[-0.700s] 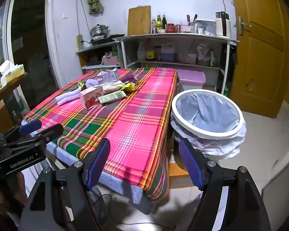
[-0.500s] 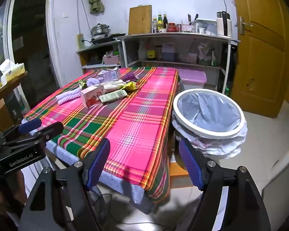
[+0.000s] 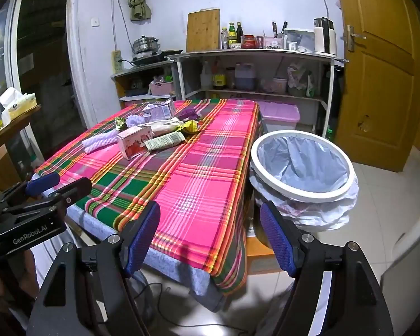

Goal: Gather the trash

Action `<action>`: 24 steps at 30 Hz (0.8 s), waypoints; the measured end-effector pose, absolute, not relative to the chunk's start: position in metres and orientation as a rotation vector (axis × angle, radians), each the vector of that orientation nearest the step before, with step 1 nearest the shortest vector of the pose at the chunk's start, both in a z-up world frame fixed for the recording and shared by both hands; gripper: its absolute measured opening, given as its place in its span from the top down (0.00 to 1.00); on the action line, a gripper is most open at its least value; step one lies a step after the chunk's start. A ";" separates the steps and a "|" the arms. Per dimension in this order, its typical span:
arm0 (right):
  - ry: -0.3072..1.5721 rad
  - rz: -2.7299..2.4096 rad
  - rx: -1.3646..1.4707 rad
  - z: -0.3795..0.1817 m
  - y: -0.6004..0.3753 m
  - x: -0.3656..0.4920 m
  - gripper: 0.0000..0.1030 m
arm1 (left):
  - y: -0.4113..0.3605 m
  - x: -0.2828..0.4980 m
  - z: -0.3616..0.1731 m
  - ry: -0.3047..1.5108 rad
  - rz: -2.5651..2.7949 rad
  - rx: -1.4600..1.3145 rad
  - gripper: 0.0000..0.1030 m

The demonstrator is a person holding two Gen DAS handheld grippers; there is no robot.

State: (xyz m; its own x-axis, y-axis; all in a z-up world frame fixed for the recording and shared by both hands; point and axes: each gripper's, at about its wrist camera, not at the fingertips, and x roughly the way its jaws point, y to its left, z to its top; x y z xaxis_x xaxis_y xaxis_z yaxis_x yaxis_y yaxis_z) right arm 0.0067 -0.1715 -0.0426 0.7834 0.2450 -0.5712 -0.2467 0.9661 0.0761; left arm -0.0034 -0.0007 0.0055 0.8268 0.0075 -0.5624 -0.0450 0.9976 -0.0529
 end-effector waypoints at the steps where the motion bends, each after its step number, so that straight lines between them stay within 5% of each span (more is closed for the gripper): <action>1: 0.617 0.266 -0.004 -0.043 -0.172 0.007 0.28 | -0.001 -0.004 0.006 0.597 0.028 -0.065 0.23; 24: 0.604 0.270 -0.007 -0.038 -0.167 0.003 0.28 | 0.000 -0.007 0.006 0.581 0.041 -0.061 0.23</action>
